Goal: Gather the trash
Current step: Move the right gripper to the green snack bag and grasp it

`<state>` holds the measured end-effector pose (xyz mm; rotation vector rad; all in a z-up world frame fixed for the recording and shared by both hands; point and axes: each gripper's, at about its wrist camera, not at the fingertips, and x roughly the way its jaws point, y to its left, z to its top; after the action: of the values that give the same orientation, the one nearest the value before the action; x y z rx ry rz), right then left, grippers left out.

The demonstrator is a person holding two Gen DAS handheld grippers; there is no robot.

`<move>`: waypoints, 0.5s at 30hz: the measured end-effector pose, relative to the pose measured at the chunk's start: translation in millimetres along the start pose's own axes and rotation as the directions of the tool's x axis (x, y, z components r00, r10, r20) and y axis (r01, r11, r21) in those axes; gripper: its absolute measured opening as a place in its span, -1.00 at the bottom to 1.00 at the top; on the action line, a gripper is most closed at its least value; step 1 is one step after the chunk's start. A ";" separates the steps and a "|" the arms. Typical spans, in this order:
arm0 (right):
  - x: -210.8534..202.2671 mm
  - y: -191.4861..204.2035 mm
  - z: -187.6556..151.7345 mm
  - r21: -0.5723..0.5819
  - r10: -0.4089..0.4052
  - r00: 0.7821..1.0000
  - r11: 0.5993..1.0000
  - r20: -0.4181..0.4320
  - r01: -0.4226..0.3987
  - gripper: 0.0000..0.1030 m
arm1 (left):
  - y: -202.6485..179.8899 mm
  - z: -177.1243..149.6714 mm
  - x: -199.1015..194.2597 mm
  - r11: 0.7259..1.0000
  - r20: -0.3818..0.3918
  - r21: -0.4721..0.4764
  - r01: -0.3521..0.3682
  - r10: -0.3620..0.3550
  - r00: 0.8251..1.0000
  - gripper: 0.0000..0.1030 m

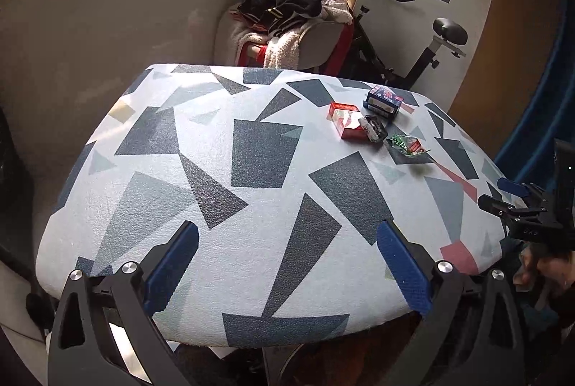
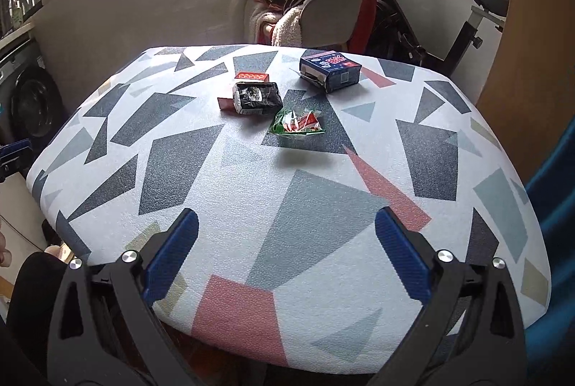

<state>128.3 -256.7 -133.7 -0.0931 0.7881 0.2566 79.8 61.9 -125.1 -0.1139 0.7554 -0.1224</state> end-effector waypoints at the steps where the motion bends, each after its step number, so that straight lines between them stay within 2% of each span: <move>1: 9.9 -3.5 10.8 -0.006 -0.012 1.000 1.000 0.008 0.012 0.88 | -0.3 3.7 3.0 1.000 0.002 -0.005 0.007 -0.007 1.000 0.88; 7: 79.3 -12.2 62.2 -0.069 -0.033 0.999 0.997 0.006 0.034 0.87 | -8.3 27.4 23.2 1.000 0.020 0.008 0.025 -0.025 0.999 0.88; 11: 117.8 -6.8 79.6 -0.134 -0.044 0.999 0.990 -0.010 0.043 0.87 | -11.7 39.0 40.6 0.999 0.013 0.008 0.044 -0.044 0.999 0.88; 15: 147.7 -7.4 88.2 -0.124 -0.038 0.998 0.992 -0.054 0.031 0.87 | -16.6 48.9 60.8 0.998 -0.001 0.014 0.067 -0.067 0.998 0.88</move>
<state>290.8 -219.5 -176.8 -0.2312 0.8260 0.2713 156.2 39.2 -128.4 -0.1259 0.7517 -0.1910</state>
